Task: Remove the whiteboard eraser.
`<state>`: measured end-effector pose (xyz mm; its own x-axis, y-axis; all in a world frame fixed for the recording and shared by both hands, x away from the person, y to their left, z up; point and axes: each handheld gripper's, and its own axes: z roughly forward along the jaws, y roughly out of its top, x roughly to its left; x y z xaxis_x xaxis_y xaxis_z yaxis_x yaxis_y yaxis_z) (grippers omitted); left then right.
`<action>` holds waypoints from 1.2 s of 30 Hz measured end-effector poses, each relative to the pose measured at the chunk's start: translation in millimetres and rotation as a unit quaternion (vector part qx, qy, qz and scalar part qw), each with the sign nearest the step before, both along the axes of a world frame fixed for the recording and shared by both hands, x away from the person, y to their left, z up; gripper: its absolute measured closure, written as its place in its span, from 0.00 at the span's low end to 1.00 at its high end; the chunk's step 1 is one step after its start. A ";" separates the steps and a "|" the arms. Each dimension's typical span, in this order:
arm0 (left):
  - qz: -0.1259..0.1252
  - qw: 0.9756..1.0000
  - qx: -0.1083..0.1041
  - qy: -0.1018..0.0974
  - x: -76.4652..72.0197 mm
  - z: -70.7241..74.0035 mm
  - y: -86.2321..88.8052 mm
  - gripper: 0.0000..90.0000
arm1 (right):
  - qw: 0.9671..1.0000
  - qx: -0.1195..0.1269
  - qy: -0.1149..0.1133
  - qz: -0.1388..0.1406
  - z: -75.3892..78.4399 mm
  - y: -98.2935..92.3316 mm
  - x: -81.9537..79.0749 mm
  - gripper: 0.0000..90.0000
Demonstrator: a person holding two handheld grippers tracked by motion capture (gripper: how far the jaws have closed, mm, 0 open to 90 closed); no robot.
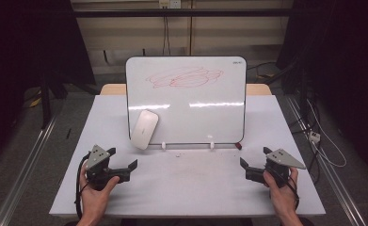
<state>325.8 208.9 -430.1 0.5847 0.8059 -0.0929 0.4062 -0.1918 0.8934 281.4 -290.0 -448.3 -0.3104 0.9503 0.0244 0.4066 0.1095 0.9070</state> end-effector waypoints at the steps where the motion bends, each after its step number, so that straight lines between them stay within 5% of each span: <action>1: 0.000 1.000 0.000 0.000 0.0 0.0 0.0 0.05 | 1.000 0.001 -0.001 0.001 -0.1 0.0 0.1 0.05; 11: -0.012 1.000 0.001 0.025 15.4 -1.0 -7.0 0.05 | 1.000 0.002 0.013 0.006 -2.1 0.1 1.3 0.05; 15: -0.026 0.999 0.017 0.035 24.2 -0.9 -15.0 0.05 | 1.000 0.003 0.017 0.010 -3.5 2.2 2.7 0.05; 18: -0.025 0.999 0.036 0.016 29.9 3.7 -20.2 0.06 | 1.000 0.004 0.020 0.015 -4.3 3.7 3.3 0.05; 28: -0.042 0.997 0.060 0.028 48.1 13.9 -41.8 0.04 | 1.000 0.006 0.024 0.012 -5.0 2.1 3.4 0.05; 36: -0.041 0.995 0.085 0.011 63.0 22.7 -57.6 0.06 | 1.000 0.006 0.025 0.014 -5.4 2.7 2.3 0.05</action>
